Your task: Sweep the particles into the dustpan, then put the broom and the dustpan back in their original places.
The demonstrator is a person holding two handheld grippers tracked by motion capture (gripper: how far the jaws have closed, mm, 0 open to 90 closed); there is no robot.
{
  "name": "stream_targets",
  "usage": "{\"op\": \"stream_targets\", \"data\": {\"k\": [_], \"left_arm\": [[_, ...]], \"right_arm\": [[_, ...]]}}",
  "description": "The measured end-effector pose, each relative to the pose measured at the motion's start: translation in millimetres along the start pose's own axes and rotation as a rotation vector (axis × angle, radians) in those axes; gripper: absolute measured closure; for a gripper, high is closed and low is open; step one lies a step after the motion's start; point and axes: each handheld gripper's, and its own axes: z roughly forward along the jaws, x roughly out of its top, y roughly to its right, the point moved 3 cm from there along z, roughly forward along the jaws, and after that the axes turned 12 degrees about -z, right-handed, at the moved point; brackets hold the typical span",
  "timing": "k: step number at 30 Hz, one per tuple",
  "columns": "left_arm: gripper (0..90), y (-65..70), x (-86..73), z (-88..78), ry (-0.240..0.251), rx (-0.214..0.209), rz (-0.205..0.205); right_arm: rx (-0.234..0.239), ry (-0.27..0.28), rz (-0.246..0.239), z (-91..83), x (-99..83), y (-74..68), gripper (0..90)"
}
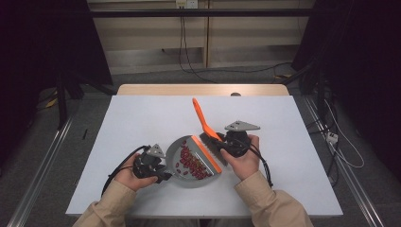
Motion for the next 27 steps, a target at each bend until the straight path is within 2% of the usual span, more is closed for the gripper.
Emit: {"op": "stream_targets", "data": {"k": [1,2,3,4,5,7,8,9,10,11,12,13,14,15,16,17,18,19,20,21,22,23,24,25,26,27], "left_arm": [[62.9,-0.8,-0.7,-1.1,-0.013,0.01,0.03],[63.0,1.6,-1.4,0.3,0.022,0.016,0.011],[63.3,2.1,-2.4,-0.6,0.035,0.016,0.023],[63.3,0.6,-3.2,-2.9,0.022,0.041,0.058],[63.4,1.5,-4.6,-1.8,0.048,0.014,0.042],[63.4,2.6,-7.3,-1.7,0.071,0.038,0.036],[63.4,2.1,-8.3,-1.3,0.078,0.013,0.038],[63.4,2.0,-9.2,-2.2,0.084,0.038,0.042],[63.4,0.7,-9.6,-2.5,0.089,0.022,0.05],[63.4,0.9,-10.2,-2.7,0.107,0.013,0.035],[63.3,-0.2,-10.4,-4.4,0.11,0.008,0.037],[63.3,-1.4,-10.5,-5.2,0.122,0.015,0.035],[63.3,-1.5,-10.7,-6.9,0.133,0.029,0.018],[63.4,-2.8,-10.4,-7.6,0.15,0.003,0.011],[63.3,-3.8,-10.4,-8.9,0.156,0.002,0.002],[63.3,-4.9,-10.3,-10.2,0.162,0.007,-0.004],[63.3,-6.3,-10.3,-12.5,0.164,0.036,-0.003],[63.3,-7.9,-10.0,-13.8,0.174,0.019,-0.011],[63.2,-8.9,-9.7,-15.8,0.186,0.04,-0.022],[63.2,-10.2,-9.3,-17.2,0.204,0.021,-0.038],[63.2,-11.6,-9.0,-19.2,0.208,0.038,-0.047],[63.2,-13.5,-8.8,-21.1,0.214,0.027,-0.052],[63.2,-15.0,-8.9,-22.4,0.224,0.032,-0.061],[63.2,-16.5,-9.0,-24.2,0.227,0.057,-0.072],[63.2,-18.1,-9.0,-25.0,0.237,0.046,-0.086],[63.1,-20.1,-9.2,-26.8,0.235,0.083,-0.082]], "right_arm": [[-0.003,0.0,0.001,-0.5,-0.8,1.0,71.6],[-0.004,-0.001,0.003,-0.8,-1.8,2.0,71.6],[-0.005,-0.003,0.004,-1.3,-2.8,2.9,71.6],[-0.005,-0.004,0.006,-2.0,-3.7,3.6,71.6],[-0.005,-0.009,0.009,-2.9,-4.5,4.3,71.6],[-0.009,-0.005,0.006,-4.6,-5.8,6.7,71.6],[-0.009,-0.006,0.01,-5.5,-6.1,8.0,71.6],[-0.013,-0.003,0.012,-6.3,-6.5,9.6,71.6],[-0.014,-0.002,0.014,-7.1,-6.8,11.1,71.6],[-0.016,-0.003,0.017,-7.6,-7.2,12.2,71.6],[-0.017,-0.004,0.02,-8.4,-7.5,13.2,71.6],[-0.019,-0.005,0.018,-8.8,-7.9,14.2,71.6],[-0.02,-0.008,0.017,-9.4,-8.0,14.9,71.6],[-0.023,-0.005,0.015,-9.9,-8.3,16.1,71.6],[-0.025,-0.006,0.018,-10.5,-8.4,17.1,71.6],[-0.026,-0.007,0.018,-11.0,-8.5,18.2,71.6],[-0.026,-0.004,0.02,-11.5,-8.5,19.4,71.6],[-0.027,-0.004,0.02,-12.0,-8.5,20.7,71.6],[-0.03,-0.005,0.019,-12.5,-8.4,21.6,71.6],[-0.033,-0.006,0.02,-13.1,-8.4,22.6,71.6],[-0.032,-0.007,0.019,-13.5,-8.4,23.6,71.6],[-0.034,-0.008,0.016,-13.8,-8.6,24.7,71.6],[-0.035,-0.011,0.013,-14.2,-8.9,25.8,71.6],[-0.04,-0.012,0.013,-14.6,-9.2,26.8,71.6],[-0.04,-0.014,0.015,-14.9,-9.6,27.9,71.6],[-0.04,-0.013,0.019,-15.5,-9.8,29.0,71.6]]}}
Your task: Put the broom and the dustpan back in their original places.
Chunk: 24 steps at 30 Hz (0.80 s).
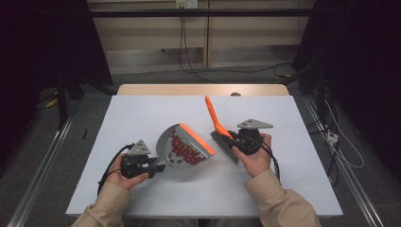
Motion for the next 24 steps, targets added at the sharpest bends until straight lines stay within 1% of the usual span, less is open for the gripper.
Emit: {"op": "stream_targets", "data": {"k": [1,2,4,5,6,7,10,11,12,13,14,16,17,18,19,21,22,23,24], "left_arm": [[63.2,-1.5,0.6,-0.7,0.003,-0.014,-0.015],[63.1,-3.1,1.1,-1.4,0.007,-0.003,-0.022],[63.1,-6.0,2.0,-2.0,0.027,0.004,-0.052],[63.1,-7.8,2.6,-2.7,0.033,0.011,-0.058],[63.1,-9.1,2.9,-3.3,0.036,0.012,-0.073],[63.1,-11.4,3.2,-4.3,0.032,0.021,-0.074],[63.1,-17.0,4.0,-5.1,0.049,0.038,-0.113],[63.1,-19.3,4.2,-5.6,0.045,0.045,-0.118],[63.1,-20.6,4.3,-5.2,0.056,0.055,-0.134],[63.1,-21.8,4.3,-4.8,0.064,0.082,-0.142],[63.1,-23.1,4.5,-4.6,0.068,0.072,-0.155],[63.1,-26.1,4.5,-4.9,0.07,0.085,-0.168],[63.1,-28.1,4.3,-4.9,0.066,0.091,-0.168],[63.1,-29.6,4.3,-4.8,0.064,0.099,-0.176],[63.1,-30.6,3.8,-3.9,0.068,0.107,-0.193],[63.1,-34.5,3.2,-2.9,0.066,0.121,-0.198],[63.0,-36.2,2.8,-3.0,0.06,0.125,-0.209],[63.0,-38.3,2.5,-3.1,0.059,0.126,-0.209],[63.0,-39.8,2.1,-2.9,0.064,0.13,-0.22]], "right_arm": [[-0.003,0.002,0.001,-0.7,-0.1,1.1,71.6],[-0.004,0.001,0.001,-1.5,-0.1,2.2,71.6],[-0.007,0.006,0.002,-3.0,-0.5,4.6,71.6],[-0.01,0.004,0.004,-3.9,-0.9,6.0,71.6],[-0.012,0.004,0.004,-4.8,-1.3,7.7,71.6],[-0.016,0.006,0.003,-5.9,-1.8,9.5,71.6],[-0.027,0.008,0.013,-10.4,-3.5,16.2,71.6],[-0.032,0.008,0.016,-12.3,-4.3,18.8,71.5],[-0.038,0.007,0.018,-14.0,-5.2,21.4,71.6],[-0.045,0.007,0.021,-15.8,-6.2,24.3,71.6],[-0.049,0.007,0.026,-17.6,-7.2,27.0,71.6],[-0.063,0.002,0.027,-20.9,-9.9,32.2,71.6],[-0.069,-0.002,0.027,-22.4,-11.4,34.6,71.6],[-0.074,-0.005,0.031,-23.9,-12.9,36.8,71.6],[-0.08,-0.006,0.034,-25.5,-14.2,39.4,71.6],[-0.088,-0.007,0.04,-28.7,-16.3,43.9,71.6],[-0.092,-0.006,0.044,-30.3,-17.3,46.0,71.6],[-0.098,-0.005,0.046,-32.0,-18.3,48.5,71.6],[-0.101,-0.006,0.052,-33.7,-19.4,50.8,71.6]]}}
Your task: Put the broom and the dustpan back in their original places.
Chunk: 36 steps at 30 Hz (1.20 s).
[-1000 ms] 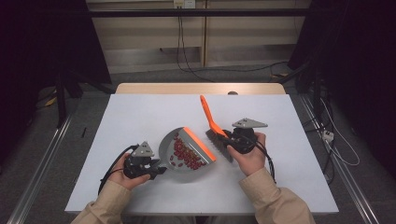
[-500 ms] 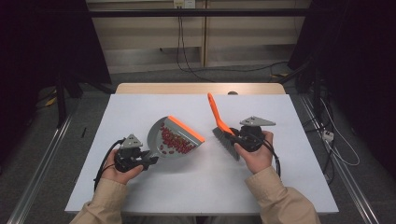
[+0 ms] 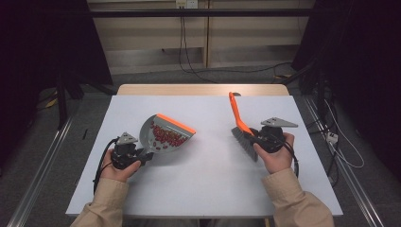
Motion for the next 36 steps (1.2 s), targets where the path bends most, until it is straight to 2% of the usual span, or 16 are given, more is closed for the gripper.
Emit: {"op": "stream_targets", "data": {"k": [3,8,16,20,22,27,32,36], "left_arm": [[63.0,-4.8,-0.6,0.6,0.011,0.026,-0.034],[63.0,-13.3,-1.4,0.7,0.002,0.062,-0.059],[63.0,-22.3,-2.3,1.1,-0.003,0.112,-0.085],[63.1,-28.3,-3.4,-0.3,0.023,0.134,-0.117],[63.1,-30.8,-4.2,-1.4,0.015,0.142,-0.126],[63.0,-36.2,-5.5,-2.8,0.013,0.162,-0.129],[63.0,-40.2,-6.4,-3.1,0.022,0.18,-0.154],[63.0,-42.1,-5.9,-3.2,0.029,0.199,-0.169]], "right_arm": [[-0.02,0.0,0.004,-4.4,-2.8,8.0,71.6],[-0.051,-0.008,0.018,-10.5,-9.0,20.0,71.6],[-0.068,-0.012,0.023,-15.6,-14.6,29.3,71.6],[-0.079,-0.017,0.031,-17.5,-17.1,33.7,71.5],[-0.081,-0.014,0.034,-19.0,-17.8,36.7,71.6],[-0.114,-0.026,0.037,-21.7,-22.3,46.7,71.5],[-0.153,-0.041,0.064,-26.1,-30.0,62.3,71.6],[-0.182,-0.045,0.064,-30.0,-33.6,72.7,71.5]]}}
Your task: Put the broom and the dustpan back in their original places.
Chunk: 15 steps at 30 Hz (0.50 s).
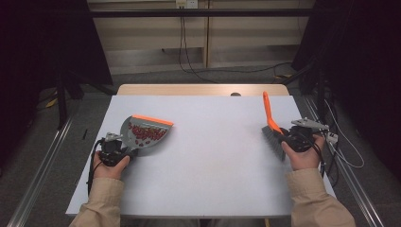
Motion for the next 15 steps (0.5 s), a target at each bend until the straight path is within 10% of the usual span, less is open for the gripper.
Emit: {"op": "stream_targets", "data": {"k": [15], "left_arm": [[56.7,7.6,-5.6,4.6,0.015,-0.017,-0.012]], "right_arm": [[-0.11,-0.037,-0.046,-1.5,-14.7,11.8,71.3]]}}
